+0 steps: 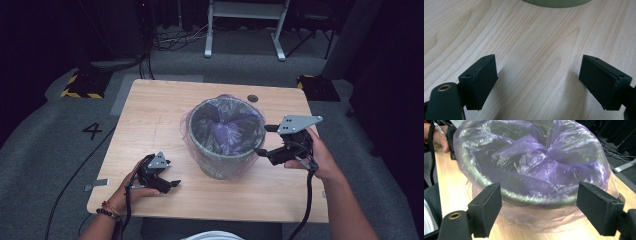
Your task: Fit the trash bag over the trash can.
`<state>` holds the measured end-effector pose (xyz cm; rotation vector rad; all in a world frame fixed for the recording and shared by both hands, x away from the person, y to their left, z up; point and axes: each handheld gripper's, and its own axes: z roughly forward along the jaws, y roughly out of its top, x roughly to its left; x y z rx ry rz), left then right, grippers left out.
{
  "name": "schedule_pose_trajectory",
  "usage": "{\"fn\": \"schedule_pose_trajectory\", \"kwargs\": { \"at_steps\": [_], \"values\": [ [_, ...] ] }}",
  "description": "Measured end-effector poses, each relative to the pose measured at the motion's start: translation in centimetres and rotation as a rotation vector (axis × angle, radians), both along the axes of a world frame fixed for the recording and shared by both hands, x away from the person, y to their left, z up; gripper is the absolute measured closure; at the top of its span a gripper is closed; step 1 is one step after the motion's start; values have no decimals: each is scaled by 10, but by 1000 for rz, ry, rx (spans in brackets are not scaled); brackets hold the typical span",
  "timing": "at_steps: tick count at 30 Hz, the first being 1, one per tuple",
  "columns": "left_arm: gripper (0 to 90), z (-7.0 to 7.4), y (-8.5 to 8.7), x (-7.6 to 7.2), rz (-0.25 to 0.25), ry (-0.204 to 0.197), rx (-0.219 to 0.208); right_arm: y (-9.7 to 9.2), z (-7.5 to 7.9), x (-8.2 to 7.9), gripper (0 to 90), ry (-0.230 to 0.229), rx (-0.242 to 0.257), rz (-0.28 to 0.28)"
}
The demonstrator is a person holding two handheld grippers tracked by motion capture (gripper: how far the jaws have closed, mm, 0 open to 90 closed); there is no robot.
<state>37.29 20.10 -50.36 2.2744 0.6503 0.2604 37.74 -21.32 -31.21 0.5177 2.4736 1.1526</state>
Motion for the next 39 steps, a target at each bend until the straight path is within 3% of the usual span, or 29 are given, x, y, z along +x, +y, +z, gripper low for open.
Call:
{"fn": "schedule_pose_trajectory", "kwargs": {
  "at_steps": [17,39],
  "values": [
    [148,0,0,0,0,0,0,-10,-21,-7,202,-5,-61,-46],
    [148,0,0,0,0,1,-1,-17,-59,-9,205,37,-115,-71]
  ]
}}
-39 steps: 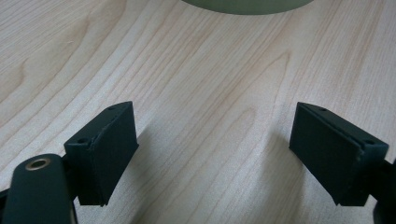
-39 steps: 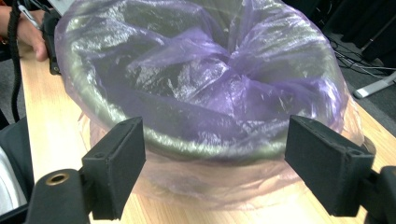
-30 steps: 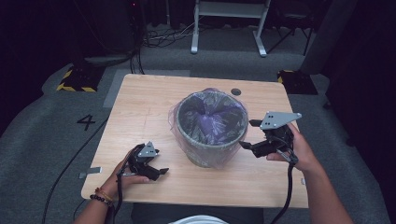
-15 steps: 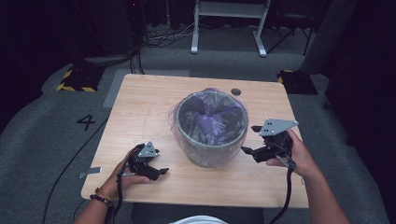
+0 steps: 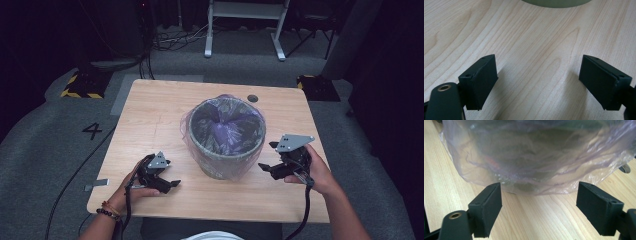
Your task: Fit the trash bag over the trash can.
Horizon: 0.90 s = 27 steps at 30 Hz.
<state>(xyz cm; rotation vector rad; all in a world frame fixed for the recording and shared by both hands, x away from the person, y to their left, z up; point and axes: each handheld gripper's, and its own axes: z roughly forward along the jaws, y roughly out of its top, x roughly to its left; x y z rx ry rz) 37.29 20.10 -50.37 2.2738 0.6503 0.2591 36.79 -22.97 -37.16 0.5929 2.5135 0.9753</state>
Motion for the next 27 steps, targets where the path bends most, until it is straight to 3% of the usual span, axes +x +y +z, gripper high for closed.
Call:
{"fn": "schedule_pose_trajectory", "kwargs": {
  "at_steps": [12,27],
  "values": [
    [148,0,0,0,0,0,0,-8,-21,0,205,31,-3,-15],
    [148,0,0,0,0,0,0,-32,-50,1,205,67,22,-74]
  ]
}}
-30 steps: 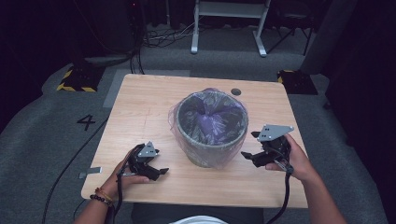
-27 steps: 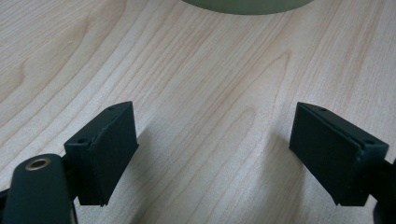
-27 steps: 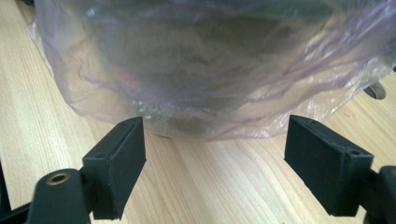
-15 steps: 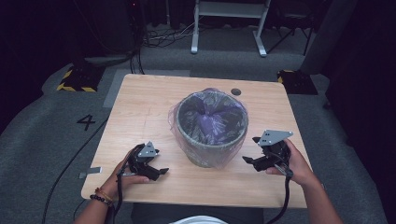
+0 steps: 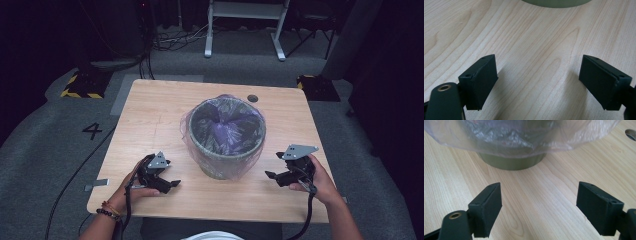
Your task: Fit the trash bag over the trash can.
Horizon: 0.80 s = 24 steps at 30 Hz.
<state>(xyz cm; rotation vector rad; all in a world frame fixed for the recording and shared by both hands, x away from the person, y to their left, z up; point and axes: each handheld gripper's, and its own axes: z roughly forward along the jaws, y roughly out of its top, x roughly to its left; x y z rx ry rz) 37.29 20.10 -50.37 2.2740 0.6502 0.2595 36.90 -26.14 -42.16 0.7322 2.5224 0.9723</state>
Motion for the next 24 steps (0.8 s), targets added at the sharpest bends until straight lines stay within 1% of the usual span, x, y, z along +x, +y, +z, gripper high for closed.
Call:
{"fn": "schedule_pose_trajectory", "kwargs": {
  "at_steps": [5,12,18,24],
  "values": [
    [148,0,0,0,0,-1,0,-8,-7,-1,208,10,6,-21],
    [148,0,0,0,1,-1,0,-17,-15,-4,209,17,-8,-24],
    [148,0,0,0,0,0,0,-22,-20,-6,210,21,-8,-31],
    [148,0,0,0,1,-1,0,-31,-27,-8,213,24,-3,-57]
  ]
}}
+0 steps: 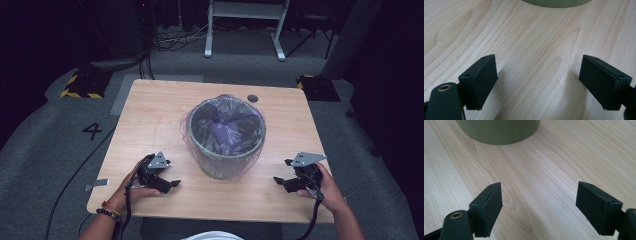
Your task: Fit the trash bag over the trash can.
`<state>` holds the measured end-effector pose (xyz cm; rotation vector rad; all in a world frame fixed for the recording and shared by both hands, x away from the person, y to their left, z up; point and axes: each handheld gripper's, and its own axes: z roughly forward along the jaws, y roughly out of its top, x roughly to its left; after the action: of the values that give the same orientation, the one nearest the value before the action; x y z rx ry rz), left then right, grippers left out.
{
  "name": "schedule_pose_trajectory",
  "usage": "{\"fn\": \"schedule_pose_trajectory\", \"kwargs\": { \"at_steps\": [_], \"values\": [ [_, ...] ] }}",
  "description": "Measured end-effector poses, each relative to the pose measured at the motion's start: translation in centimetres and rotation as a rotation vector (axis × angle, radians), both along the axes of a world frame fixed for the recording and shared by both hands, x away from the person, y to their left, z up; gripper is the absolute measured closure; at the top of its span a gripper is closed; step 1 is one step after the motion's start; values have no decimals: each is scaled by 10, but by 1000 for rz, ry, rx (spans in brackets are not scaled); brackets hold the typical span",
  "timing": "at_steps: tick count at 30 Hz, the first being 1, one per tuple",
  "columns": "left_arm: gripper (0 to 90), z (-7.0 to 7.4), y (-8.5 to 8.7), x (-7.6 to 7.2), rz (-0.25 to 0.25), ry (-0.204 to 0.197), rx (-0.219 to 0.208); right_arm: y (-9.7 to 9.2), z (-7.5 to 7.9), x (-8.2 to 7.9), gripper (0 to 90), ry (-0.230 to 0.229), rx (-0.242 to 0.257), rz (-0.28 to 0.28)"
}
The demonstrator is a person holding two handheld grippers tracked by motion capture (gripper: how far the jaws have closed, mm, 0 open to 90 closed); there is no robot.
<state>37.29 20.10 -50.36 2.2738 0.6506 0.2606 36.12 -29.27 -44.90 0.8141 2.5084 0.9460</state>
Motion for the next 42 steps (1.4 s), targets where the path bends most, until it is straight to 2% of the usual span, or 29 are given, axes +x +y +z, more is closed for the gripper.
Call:
{"fn": "schedule_pose_trajectory", "kwargs": {
  "at_steps": [7,20,33,42],
  "values": [
    [148,0,0,0,0,1,-1,-10,-6,-2,214,9,5,-31],
    [148,0,0,0,0,0,0,-39,-21,-5,217,25,56,-123],
    [148,0,0,0,0,0,0,-58,-34,-8,217,50,79,-194],
    [147,0,-1,1,1,3,-1,-71,-45,-7,209,77,101,-272]
  ]
}}
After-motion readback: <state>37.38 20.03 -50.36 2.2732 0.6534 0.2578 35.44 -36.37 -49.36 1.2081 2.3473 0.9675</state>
